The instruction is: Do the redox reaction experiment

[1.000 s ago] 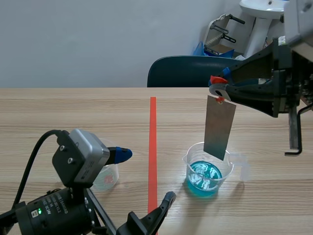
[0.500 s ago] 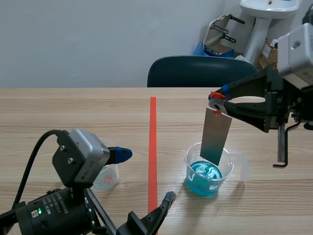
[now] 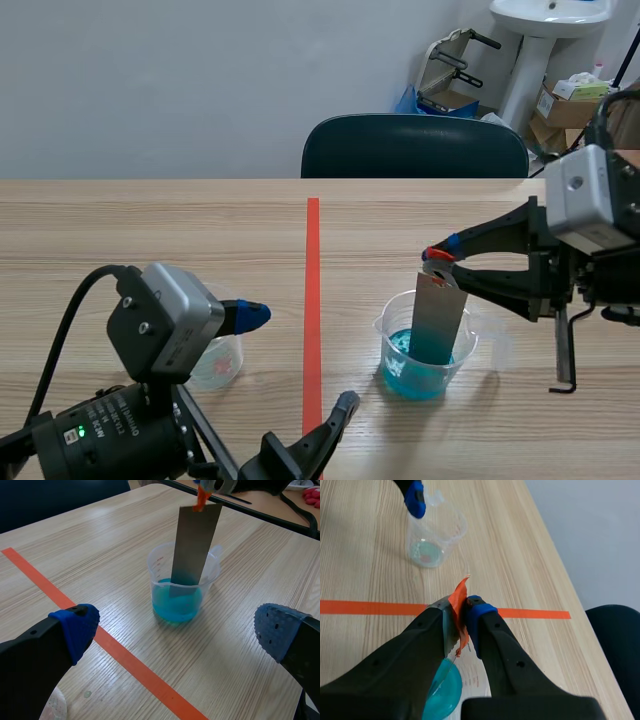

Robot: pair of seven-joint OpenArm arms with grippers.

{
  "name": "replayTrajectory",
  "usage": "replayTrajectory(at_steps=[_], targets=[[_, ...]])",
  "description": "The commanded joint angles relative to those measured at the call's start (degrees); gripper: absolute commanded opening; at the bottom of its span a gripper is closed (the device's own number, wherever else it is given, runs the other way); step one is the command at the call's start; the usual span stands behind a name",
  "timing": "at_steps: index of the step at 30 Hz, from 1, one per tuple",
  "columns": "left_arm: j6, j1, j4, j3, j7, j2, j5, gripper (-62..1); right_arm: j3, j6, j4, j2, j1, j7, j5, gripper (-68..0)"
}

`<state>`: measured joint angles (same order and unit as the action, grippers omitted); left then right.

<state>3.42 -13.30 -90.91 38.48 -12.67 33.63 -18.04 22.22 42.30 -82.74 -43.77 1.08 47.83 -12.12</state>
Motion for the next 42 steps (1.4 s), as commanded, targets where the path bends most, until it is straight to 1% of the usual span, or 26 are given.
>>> replayTrajectory(at_steps=[1,4,7,42], targets=[[0.13,0.46,-0.72,0.0,-1.07,-0.59,-0.35,1.4,0.0,0.42,0.2,0.04,0.7,1.84,0.28,-66.9],[0.13,0.46,-0.72,0.0,-1.09,-0.59,-0.35,1.4,0.0,0.42,1.7,0.74,1.01,3.32,-1.92,-66.9],[0.13,0.46,-0.72,0.0,-1.07,-0.59,-0.35,1.4,0.0,0.42,2.69,1.01,1.03,4.46,-3.15,-66.9],[0.13,0.46,-0.72,0.0,-1.07,-0.57,-0.35,1.4,-0.02,0.42,2.99,1.22,1.62,4.61,-3.37,-66.9]])
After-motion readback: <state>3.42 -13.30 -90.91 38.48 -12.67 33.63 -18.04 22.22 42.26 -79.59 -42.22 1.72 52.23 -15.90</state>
